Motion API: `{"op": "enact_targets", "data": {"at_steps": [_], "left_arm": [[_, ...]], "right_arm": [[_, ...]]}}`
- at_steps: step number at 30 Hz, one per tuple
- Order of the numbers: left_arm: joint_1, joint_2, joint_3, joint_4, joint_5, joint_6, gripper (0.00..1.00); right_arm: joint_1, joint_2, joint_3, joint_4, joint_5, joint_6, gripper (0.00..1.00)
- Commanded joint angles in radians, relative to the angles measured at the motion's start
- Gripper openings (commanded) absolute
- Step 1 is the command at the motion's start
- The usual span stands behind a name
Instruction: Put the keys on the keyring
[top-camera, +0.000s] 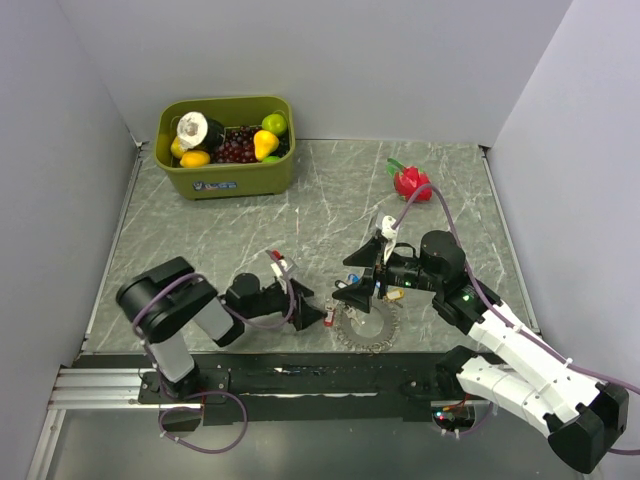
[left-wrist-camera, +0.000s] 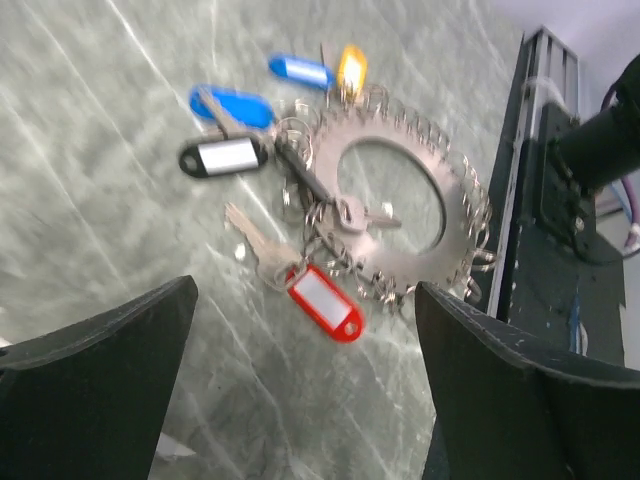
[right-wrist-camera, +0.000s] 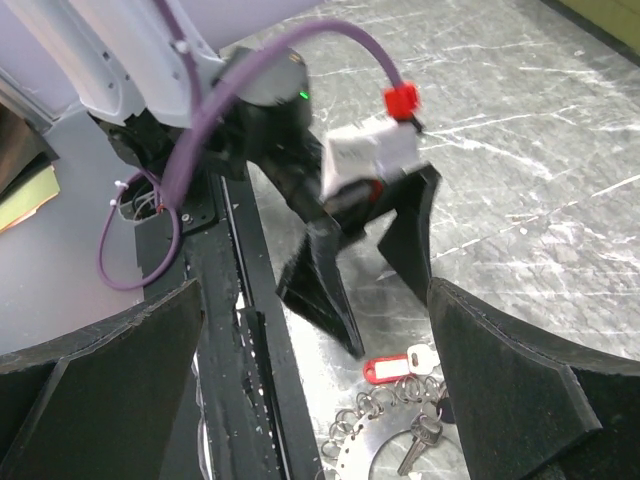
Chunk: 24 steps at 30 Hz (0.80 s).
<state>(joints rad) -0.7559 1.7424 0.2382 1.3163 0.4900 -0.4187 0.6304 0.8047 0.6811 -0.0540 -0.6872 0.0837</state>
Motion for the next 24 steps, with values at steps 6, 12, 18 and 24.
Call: {"op": "enact_targets", "data": {"at_steps": [6,12,18,24], "left_arm": [[0.020,-0.326,0.059,-0.072,-0.129,0.072,0.96],[0.143,-0.487,0.030,-0.178,-0.212,-0.089,0.96],[0.201,-0.792,0.056,-0.599,-0.552,-0.163,0.96],[0.201,-1.107,0.127,-1.113,-0.977,-0.163,0.96]], "right_arm": [[-0.005,0.014,-0.012,0.049,0.028,0.002,1.00],[-0.012,0.018,-0.025,0.040,0.149,0.033,1.00],[-0.026,-0.036,-0.031,-0.046,0.453,0.100,1.00],[-0.040,-0.154,-0.080,-0.108,0.819,0.197,1.00]]}}
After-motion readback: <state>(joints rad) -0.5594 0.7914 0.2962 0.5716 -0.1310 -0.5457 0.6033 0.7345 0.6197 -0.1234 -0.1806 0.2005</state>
